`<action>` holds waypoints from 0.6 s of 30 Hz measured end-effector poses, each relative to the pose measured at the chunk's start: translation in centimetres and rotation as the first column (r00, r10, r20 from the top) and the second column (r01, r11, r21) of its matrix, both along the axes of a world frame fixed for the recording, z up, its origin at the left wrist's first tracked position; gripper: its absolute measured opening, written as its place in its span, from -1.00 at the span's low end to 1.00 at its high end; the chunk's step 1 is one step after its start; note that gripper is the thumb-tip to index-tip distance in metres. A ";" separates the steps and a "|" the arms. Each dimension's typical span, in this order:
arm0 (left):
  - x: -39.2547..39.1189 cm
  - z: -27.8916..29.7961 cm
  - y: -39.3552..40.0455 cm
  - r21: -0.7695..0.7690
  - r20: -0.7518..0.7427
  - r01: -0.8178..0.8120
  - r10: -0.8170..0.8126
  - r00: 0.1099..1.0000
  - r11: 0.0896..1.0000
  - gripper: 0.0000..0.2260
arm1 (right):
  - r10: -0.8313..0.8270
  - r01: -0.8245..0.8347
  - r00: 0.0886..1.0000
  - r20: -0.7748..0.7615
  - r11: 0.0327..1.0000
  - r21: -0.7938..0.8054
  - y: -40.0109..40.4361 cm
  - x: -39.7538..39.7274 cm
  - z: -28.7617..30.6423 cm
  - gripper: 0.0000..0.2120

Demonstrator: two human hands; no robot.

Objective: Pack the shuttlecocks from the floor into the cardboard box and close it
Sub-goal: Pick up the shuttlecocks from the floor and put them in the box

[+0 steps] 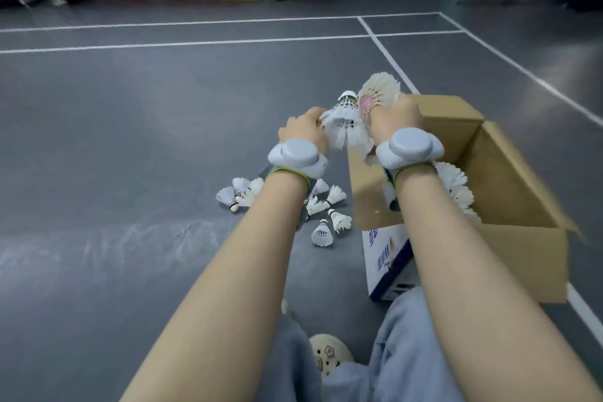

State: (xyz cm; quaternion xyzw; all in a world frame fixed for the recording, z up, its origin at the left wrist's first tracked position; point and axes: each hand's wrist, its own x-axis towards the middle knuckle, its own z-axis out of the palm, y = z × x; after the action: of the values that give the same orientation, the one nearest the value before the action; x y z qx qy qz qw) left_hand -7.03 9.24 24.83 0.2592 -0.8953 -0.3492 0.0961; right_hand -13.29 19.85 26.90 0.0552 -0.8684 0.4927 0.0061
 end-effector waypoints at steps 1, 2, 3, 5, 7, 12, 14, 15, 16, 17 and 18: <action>-0.7 0.2 0.8 0.002 -0.020 0.009 -0.009 1.000 1.000 -0.62 | -0.025 0.025 1.000 -0.010 1.000 -0.002 0.9 -0.5 0.2 -0.88; -1.3 0.4 1.5 0.004 -0.035 0.020 -0.020 0.999 1.000 -0.62 | -0.057 0.057 0.998 -0.015 0.998 -0.012 1.8 -1.0 0.3 -0.89; -1.9 0.4 2.3 -0.004 -0.040 0.036 -0.036 0.999 0.999 -0.61 | -0.086 0.086 0.996 -0.005 0.996 -0.034 2.6 -1.6 0.1 -0.91; -3.2 0.4 3.9 -0.031 -0.031 0.055 -0.056 0.998 0.998 -0.59 | -0.143 0.143 0.990 0.013 0.988 -0.065 4.1 -2.5 -0.3 -0.90; -4.7 0.1 5.5 -0.074 -0.010 0.060 -0.061 0.998 0.995 -0.59 | -0.204 0.204 0.979 0.005 0.977 -0.063 5.4 -3.5 -0.4 -0.83; -8.0 -1.1 8.2 -0.090 -0.015 0.141 -0.143 0.990 0.986 -0.63 | -0.368 0.367 0.930 -0.016 0.929 -0.049 8.5 -5.6 -0.9 -0.74; -9.4 -1.9 9.1 -0.041 -0.105 0.210 -0.213 0.971 0.977 -0.64 | -0.408 0.408 0.913 0.013 0.913 -0.021 9.6 -6.5 -1.4 -0.71; -9.8 -2.4 9.6 0.002 -0.165 0.257 -0.253 0.953 0.966 -0.64 | -0.432 0.432 0.901 0.040 0.902 0.003 10.1 -7.1 -1.8 -0.69; -9.9 -2.7 10.0 0.070 -0.217 0.305 -0.284 0.934 0.950 -0.64 | -0.456 0.457 0.886 0.080 0.890 0.017 10.6 -7.4 -2.2 -0.66; -10.0 -3.3 10.2 0.140 -0.247 0.354 -0.314 0.917 0.925 -0.62 | -0.486 0.486 0.863 0.136 0.873 0.034 11.3 -7.8 -2.8 -0.62; -10.3 -3.9 10.2 0.195 -0.249 0.386 -0.335 0.909 0.902 -0.59 | -0.489 0.495 0.848 0.206 0.868 0.025 11.9 -7.9 -3.4 -0.59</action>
State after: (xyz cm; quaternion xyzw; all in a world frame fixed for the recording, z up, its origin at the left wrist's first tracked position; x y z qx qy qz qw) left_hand -17.36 19.46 20.88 0.0599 -0.8640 -0.4916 0.0912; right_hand -21.22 31.73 23.49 -0.2203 -0.8421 0.4904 0.0431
